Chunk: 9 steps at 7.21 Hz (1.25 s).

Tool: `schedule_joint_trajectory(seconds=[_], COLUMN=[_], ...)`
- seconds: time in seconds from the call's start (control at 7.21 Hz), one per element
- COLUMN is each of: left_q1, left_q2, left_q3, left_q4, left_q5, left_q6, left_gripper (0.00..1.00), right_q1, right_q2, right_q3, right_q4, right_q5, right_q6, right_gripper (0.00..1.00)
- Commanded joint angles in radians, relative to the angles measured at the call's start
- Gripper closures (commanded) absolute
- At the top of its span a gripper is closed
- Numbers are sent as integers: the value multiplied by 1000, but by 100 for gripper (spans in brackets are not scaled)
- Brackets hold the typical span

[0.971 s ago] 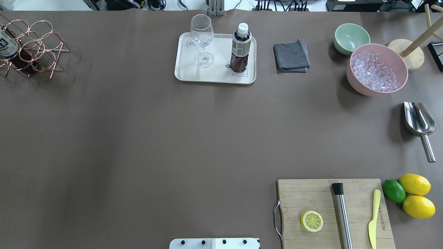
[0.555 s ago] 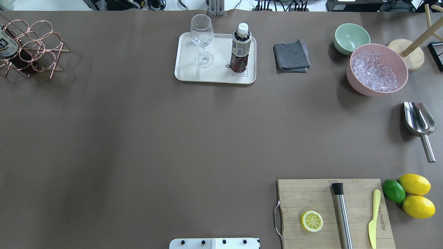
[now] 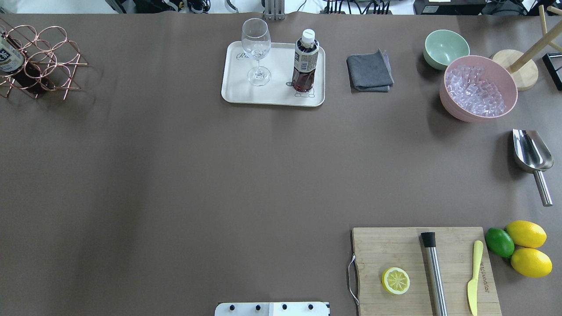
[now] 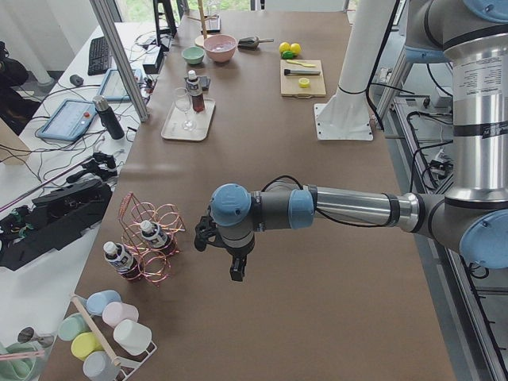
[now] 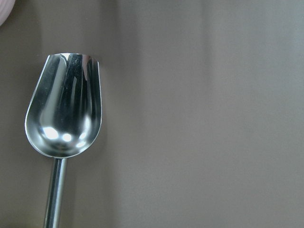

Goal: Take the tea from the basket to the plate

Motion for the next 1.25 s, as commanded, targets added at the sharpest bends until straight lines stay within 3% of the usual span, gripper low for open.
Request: schedule_joint_trajectory(seconds=[0.0,1.11], left_q1=[2,-4], left_q2=[-4,20], left_q3=[9,-2], left_q4=[4,4], left_q5=[2,-1], left_q6=[-4,-56], left_gripper=[2,2], right_q1=[9,34], right_q2=[2,11], right_q3=[-1,-18], right_q4=[-1,-1], right_q5=[1,4], right_q6=[-8,-17], right_gripper=[0,0])
